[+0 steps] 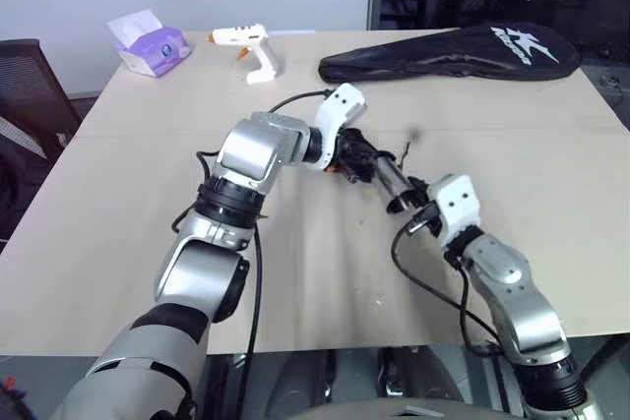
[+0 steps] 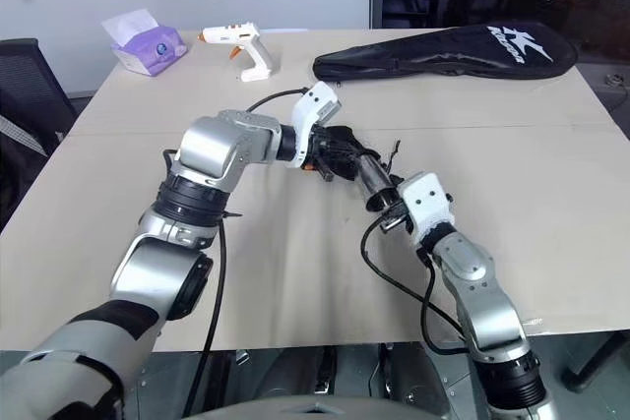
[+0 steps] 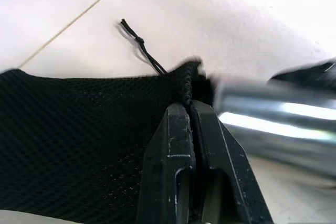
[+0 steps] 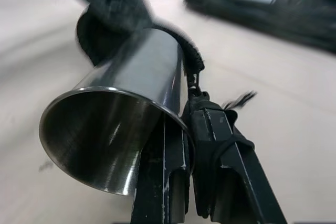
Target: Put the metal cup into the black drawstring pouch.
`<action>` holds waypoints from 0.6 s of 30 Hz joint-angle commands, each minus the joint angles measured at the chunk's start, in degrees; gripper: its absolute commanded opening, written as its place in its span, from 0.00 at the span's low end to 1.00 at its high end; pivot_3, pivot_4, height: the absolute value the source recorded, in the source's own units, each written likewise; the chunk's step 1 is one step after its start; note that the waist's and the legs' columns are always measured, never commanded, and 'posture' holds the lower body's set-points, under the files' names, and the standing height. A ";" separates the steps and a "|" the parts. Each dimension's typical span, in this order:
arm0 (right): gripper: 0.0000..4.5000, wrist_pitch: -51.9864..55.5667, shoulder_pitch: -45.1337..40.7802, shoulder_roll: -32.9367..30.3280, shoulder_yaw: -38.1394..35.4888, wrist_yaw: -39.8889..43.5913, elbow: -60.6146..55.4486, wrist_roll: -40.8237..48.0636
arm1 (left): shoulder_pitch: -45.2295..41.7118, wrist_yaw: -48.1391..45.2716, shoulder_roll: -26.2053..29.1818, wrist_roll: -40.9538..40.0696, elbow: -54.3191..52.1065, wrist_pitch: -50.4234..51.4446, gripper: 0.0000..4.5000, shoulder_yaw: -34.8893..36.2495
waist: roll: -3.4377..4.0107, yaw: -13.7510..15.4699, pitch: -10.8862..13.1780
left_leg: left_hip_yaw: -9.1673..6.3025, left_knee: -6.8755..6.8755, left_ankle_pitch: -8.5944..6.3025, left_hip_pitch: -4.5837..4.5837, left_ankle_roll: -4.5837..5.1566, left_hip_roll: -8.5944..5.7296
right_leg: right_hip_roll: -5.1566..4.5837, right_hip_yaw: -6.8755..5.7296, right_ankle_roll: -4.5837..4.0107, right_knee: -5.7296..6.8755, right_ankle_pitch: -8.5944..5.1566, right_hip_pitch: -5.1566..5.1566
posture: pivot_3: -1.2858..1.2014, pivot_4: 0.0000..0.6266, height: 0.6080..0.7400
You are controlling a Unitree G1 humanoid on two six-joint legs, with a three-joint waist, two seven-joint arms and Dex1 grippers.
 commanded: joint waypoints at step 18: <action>0.01 -0.39 -12.57 8.30 -4.06 2.90 11.92 8.25 | 4.26 -4.45 4.40 -7.56 -12.95 0.35 0.00 0.78 | 0.00 -0.07 0.00 | -0.01 -0.01 0.01 0.01 -0.02 -0.01 | -0.03 0.01 -0.01 -0.01 0.01 0.00 | 0.52 0.24 1.00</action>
